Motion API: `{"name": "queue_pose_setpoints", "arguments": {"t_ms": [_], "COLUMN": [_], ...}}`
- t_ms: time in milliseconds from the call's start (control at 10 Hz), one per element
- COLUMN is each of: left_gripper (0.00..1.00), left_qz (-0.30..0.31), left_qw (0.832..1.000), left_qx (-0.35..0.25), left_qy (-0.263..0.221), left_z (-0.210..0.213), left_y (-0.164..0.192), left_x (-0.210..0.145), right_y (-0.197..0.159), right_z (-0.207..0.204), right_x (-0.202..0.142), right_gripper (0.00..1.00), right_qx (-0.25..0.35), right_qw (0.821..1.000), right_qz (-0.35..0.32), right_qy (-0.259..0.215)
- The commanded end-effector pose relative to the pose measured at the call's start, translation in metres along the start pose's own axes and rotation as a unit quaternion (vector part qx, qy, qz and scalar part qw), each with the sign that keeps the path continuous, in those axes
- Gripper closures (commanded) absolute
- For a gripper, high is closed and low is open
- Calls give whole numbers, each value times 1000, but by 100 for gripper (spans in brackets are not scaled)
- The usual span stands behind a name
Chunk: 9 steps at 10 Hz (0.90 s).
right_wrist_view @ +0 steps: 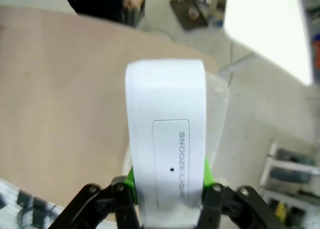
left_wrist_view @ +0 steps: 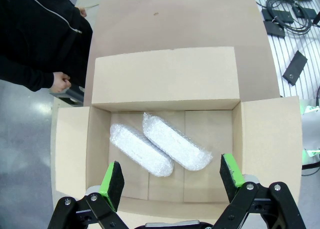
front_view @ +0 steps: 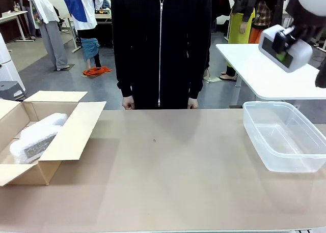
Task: Separate and place wrapped and unwrapped clocks.
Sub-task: If the picked Digital clock is wrapped, place it in the Package Box ; if not, place it in the Organizing box.
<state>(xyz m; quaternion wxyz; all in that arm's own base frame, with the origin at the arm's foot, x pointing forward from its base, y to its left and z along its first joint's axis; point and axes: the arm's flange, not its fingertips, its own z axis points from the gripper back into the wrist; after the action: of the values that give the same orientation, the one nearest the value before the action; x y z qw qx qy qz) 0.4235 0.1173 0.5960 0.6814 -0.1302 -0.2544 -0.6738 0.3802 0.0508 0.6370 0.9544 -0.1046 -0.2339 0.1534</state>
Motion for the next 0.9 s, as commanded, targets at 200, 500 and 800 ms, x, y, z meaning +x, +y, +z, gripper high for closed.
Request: {"name": "queue_pose_setpoints", "arguments": {"t_ms": [200, 500, 800], "left_gripper": [0, 0, 0], "left_qz": [-12, -12, -12], "left_qw": [1000, 1000, 1000], "left_qx": [-1, -1, -1], "left_qy": [-3, -3, -3], "left_z": [0, 0, 0], "left_y": [-3, -3, -3], "left_x": [-1, -1, -1], "right_y": [2, -20, -47], "right_z": [-41, -80, -124], "right_x": [-62, -75, -75], "right_gripper": [49, 49, 49], "right_qx": [43, 61, 78], "right_qw": [997, 993, 992], "right_qz": [-66, -96, -104], "right_qy": [4, -22, -11]}}
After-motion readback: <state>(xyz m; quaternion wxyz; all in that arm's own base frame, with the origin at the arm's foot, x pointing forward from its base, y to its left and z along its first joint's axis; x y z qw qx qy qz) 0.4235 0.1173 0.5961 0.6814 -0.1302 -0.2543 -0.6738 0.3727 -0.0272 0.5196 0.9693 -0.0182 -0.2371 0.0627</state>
